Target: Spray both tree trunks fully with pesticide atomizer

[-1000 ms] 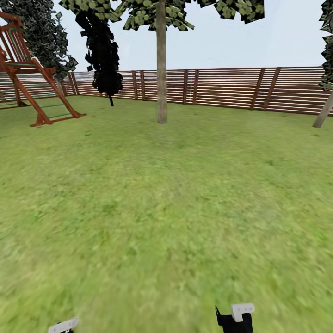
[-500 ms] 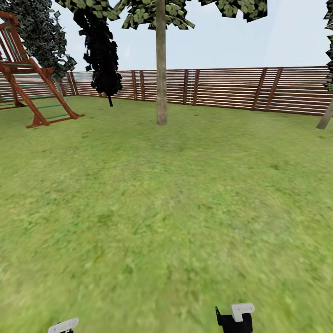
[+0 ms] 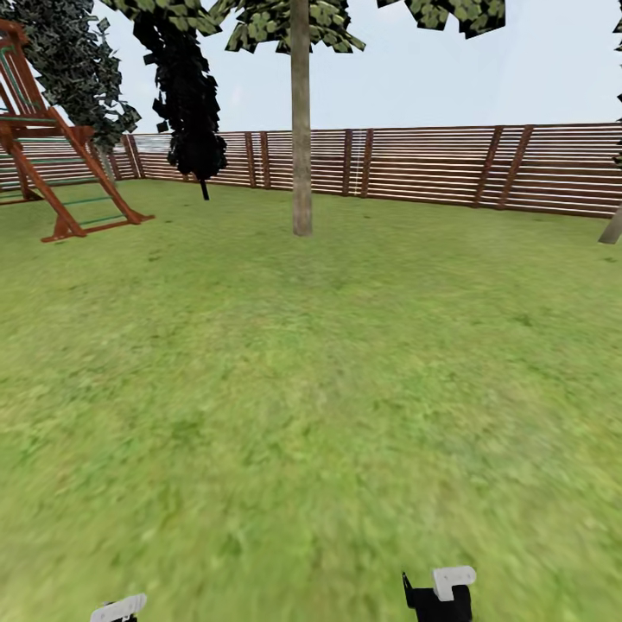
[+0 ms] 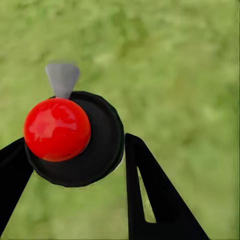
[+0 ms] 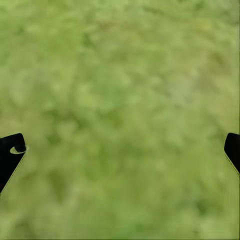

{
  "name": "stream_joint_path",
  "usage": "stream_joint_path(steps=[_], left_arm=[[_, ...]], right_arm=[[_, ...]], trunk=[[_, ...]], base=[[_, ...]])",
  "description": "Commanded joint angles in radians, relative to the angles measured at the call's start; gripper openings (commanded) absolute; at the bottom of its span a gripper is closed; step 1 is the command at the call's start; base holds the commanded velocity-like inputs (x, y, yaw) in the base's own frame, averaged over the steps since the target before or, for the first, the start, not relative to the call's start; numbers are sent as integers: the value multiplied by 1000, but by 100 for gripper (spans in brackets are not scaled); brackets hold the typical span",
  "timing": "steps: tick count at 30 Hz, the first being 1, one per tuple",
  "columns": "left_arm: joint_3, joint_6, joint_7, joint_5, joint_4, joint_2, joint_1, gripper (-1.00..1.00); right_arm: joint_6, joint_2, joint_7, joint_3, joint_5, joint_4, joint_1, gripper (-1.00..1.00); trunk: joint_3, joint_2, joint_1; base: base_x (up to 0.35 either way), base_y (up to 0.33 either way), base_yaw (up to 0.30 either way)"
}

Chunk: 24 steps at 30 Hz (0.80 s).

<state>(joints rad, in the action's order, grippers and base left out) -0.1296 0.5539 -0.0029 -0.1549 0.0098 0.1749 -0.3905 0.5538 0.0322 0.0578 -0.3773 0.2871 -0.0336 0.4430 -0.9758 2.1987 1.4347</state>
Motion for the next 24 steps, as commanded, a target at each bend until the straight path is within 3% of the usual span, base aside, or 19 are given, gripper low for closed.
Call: stream_joint_path(steps=[1, 24], left_arm=[[-5, 3, 0, 2, 1, 0, -1, -100], [-5, 3, 0, 2, 1, 0, -1, -100]], right_arm=[[2, 0, 5, -9, 4, 0, 0, 100], [2, 0, 5, -9, 4, 0, 0, 100]], trunk=[[-1, 0, 0], [-1, 0, 0]], base=[[340, 0, 0], [340, 0, 0]])
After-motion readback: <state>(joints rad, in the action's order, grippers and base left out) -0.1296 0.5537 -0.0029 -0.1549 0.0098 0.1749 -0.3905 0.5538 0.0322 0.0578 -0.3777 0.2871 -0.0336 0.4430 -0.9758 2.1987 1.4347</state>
